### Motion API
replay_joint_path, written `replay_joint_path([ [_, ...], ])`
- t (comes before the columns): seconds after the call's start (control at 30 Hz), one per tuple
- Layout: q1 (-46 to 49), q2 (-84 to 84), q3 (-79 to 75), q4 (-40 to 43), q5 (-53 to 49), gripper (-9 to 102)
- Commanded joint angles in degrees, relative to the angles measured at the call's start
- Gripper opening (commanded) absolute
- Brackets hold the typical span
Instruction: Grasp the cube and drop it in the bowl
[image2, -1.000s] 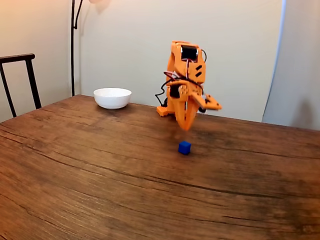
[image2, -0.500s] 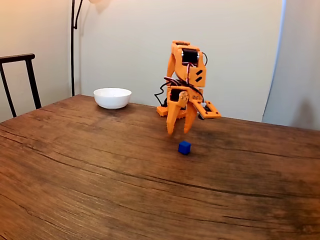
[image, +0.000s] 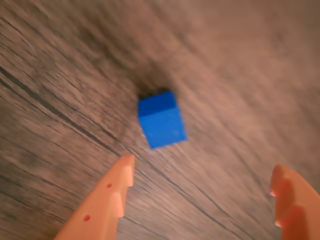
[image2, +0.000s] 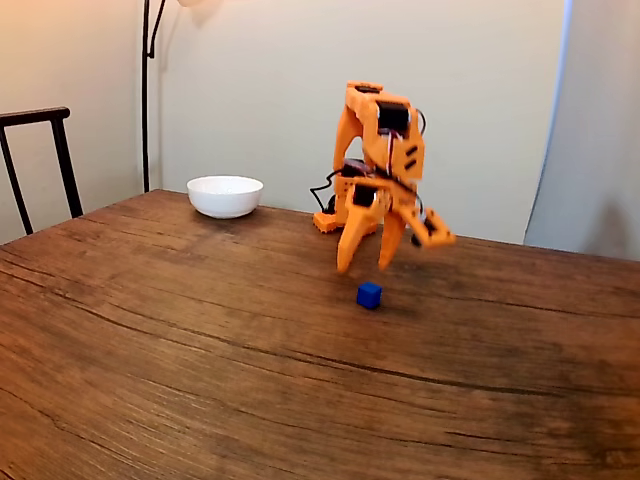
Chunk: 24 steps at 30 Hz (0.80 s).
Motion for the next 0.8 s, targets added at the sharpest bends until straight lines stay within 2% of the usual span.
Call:
replay_joint_path([
  [0.0,-0.7,-2.1,-3.3,-0.5,-0.5,38],
  [0.17,-1.2,-7.6,-8.2,0.3,-0.7,37],
  [0.77,-0.5,-10.7,-7.8,3.5,-0.6,37],
])
